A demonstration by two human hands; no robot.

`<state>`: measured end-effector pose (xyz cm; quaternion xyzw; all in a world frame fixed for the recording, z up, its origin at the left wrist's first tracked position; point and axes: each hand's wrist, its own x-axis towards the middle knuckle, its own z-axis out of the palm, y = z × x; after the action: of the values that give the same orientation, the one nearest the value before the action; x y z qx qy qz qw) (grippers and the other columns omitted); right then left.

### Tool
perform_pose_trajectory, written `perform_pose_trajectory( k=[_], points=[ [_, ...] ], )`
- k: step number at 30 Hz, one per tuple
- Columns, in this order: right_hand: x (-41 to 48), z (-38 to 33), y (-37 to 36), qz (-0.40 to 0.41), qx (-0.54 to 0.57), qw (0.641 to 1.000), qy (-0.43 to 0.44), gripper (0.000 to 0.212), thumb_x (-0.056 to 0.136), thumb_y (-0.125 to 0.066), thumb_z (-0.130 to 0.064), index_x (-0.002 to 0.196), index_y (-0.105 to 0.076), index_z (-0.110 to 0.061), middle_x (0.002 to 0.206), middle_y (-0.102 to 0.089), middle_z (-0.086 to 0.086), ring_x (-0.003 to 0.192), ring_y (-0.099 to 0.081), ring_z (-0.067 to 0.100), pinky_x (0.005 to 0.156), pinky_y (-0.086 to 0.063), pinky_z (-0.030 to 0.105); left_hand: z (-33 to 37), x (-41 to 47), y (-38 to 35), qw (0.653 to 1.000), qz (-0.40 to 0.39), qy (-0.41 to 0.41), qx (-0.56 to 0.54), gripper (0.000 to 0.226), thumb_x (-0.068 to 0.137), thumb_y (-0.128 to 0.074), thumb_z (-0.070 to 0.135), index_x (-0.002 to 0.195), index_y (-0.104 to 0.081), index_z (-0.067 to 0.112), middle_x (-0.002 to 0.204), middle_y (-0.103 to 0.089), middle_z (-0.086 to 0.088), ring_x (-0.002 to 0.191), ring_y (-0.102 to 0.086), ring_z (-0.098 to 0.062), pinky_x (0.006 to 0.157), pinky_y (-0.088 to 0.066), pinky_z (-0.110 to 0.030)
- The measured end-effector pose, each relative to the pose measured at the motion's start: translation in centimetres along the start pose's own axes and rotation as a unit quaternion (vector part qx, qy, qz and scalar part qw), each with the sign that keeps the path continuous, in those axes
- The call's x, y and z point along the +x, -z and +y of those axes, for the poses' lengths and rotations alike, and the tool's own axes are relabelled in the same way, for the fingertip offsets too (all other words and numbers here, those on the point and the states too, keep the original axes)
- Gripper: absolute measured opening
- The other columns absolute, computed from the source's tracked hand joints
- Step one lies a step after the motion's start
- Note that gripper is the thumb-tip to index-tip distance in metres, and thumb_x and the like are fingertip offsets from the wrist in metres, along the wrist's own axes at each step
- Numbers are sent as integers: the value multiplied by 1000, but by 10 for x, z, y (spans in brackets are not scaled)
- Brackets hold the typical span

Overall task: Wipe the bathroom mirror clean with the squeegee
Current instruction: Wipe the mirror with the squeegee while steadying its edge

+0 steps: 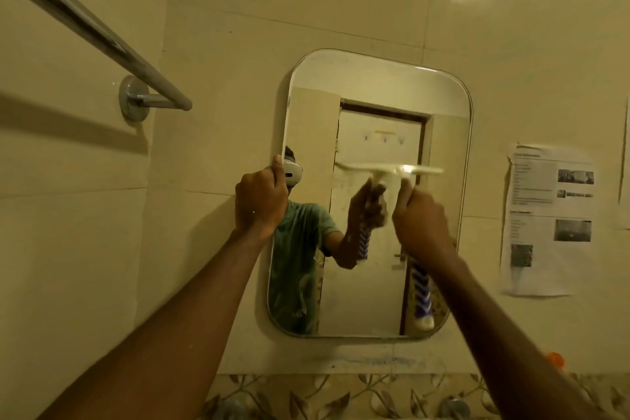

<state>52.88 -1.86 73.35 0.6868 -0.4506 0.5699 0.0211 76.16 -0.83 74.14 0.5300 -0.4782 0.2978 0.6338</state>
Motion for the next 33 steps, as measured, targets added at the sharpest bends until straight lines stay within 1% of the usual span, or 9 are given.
perform_pose_trajectory(
  k=[3,7,13,18,20,23,27,30,33],
  points=[
    [-17,8,-5,-8,-16,1000,-9,51,104,-23,-42,74,-55,-17,58,-57,1,46,-58,10,41,-46,23,2,0,2,1000,-9,-3,4,56,103,-33,31,75,-67,-3,70,-69,-22,61,-66,-36,57,-56,-37],
    [46,-17,25,39,27,999,24,50,105,-29,-33,64,-51,-15,49,-49,-2,26,-44,0,28,-31,10,0,1,2,1000,-8,-12,6,52,102,-36,28,73,-66,-3,68,-69,-20,59,-67,-32,54,-49,-26],
    [136,-66,59,87,-2,996,8,45,104,-33,-33,65,-48,-15,57,-51,-2,39,-49,8,27,-31,10,-2,1,0,1000,-2,-14,5,53,102,-36,28,71,-65,-3,65,-68,-20,56,-66,-31,51,-44,-23],
    [59,-25,20,38,27,999,10,49,105,-25,-38,74,-54,-14,53,-56,0,32,-51,4,29,-40,16,1,-1,-1,1000,-1,-3,2,54,102,-34,30,73,-66,-3,68,-69,-20,59,-67,-32,53,-50,-27],
    [15,-6,3,26,18,999,-5,51,104,-23,-41,74,-54,-15,56,-57,1,40,-55,9,35,-44,23,2,0,-1,1000,-3,4,4,56,103,-33,30,73,-67,-3,69,-69,-20,60,-67,-32,54,-50,-27],
    [-22,8,-7,3,-11,1000,-14,50,104,-23,-42,77,-56,-17,60,-57,-1,49,-58,9,41,-40,22,2,0,0,1000,-9,13,2,56,103,-31,31,74,-66,-3,70,-69,-22,61,-66,-35,58,-56,-36],
    [21,-8,18,15,22,1000,-5,47,105,-29,-34,70,-53,-16,54,-51,-1,27,-44,-2,28,-30,8,3,-1,-1,1000,0,17,7,55,102,-33,29,71,-65,-2,65,-67,-21,55,-63,-31,47,-39,-24],
    [57,-24,35,60,41,997,22,50,106,-29,-32,67,-52,-11,53,-50,0,26,-44,-3,26,-27,7,2,-3,-2,1000,1,23,9,54,102,-33,29,72,-66,-1,65,-67,-18,51,-55,-21,42,-28,-18],
    [38,-6,17,43,34,998,25,49,106,-26,-36,67,-50,-17,50,-50,-2,29,-46,-1,28,-29,8,-1,-3,-5,999,14,26,13,53,102,-33,29,73,-66,-1,66,-68,-19,56,-62,-29,43,-29,-20]
  ],
)
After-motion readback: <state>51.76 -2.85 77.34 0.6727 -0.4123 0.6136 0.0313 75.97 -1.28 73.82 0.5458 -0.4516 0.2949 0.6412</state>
